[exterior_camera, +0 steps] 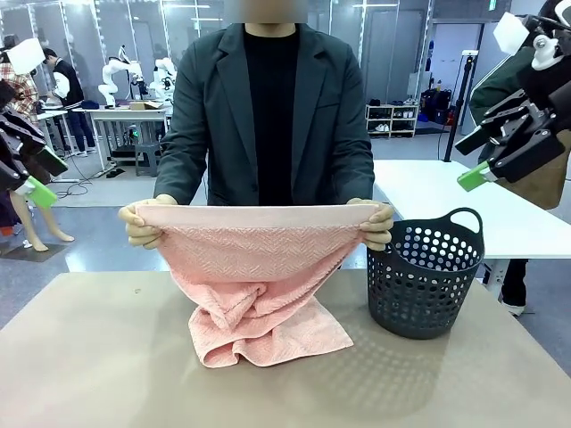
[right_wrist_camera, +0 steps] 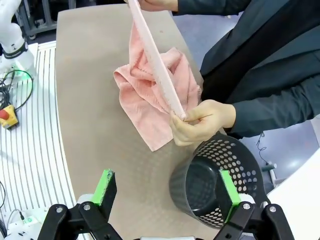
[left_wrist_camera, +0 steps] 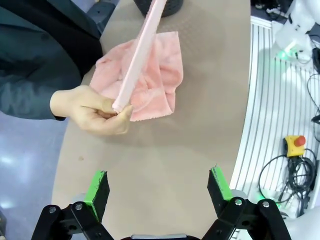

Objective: Fold the towel.
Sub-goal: Grab the top end of the 100 cm Hotel Towel extended by the human.

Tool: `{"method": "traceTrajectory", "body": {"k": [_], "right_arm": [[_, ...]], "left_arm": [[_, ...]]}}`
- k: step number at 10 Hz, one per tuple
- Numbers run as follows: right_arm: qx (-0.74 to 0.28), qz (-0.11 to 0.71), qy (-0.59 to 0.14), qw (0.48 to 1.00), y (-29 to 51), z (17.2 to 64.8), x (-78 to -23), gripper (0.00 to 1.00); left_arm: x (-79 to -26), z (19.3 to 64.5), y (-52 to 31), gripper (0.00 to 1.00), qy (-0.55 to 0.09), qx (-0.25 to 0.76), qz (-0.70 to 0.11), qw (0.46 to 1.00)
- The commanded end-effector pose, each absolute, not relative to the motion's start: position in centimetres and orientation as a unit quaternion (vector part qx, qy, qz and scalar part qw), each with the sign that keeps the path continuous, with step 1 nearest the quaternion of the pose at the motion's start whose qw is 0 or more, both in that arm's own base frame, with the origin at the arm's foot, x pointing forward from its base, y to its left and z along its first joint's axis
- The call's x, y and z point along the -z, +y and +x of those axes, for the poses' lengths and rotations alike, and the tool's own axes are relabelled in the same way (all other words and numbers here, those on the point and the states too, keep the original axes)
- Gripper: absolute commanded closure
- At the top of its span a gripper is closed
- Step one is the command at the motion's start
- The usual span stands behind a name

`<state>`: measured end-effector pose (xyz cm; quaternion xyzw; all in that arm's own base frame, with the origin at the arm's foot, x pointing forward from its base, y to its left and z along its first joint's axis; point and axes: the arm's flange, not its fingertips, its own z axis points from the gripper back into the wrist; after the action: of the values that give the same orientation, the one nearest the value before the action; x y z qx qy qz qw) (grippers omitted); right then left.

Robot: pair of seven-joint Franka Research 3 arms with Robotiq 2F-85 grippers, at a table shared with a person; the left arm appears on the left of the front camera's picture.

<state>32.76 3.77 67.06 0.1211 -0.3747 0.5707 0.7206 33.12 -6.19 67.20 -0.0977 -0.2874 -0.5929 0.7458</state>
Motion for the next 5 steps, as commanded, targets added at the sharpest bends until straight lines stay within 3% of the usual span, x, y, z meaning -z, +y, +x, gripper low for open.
{"method": "traceTrajectory", "body": {"k": [1,3,5], "right_arm": [[-0.562,0.116,-0.374,0.728,4.0,32.6,-66.9,0.0],[-0.571,0.121,-0.376,0.719,3.7,32.8,-67.1,0.0],[-0.649,0.073,-0.316,0.688,10.1,32.7,-68.4,0.0]], "left_arm": [[-67.2,33.0,-6.3,0.0,-0.283,0.592,-0.088,0.749],[-67.2,33.1,-6.3,0.0,-0.287,0.594,-0.097,0.745],[-68.4,33.0,-11.0,0.0,-0.244,0.657,-0.055,0.711]]}}
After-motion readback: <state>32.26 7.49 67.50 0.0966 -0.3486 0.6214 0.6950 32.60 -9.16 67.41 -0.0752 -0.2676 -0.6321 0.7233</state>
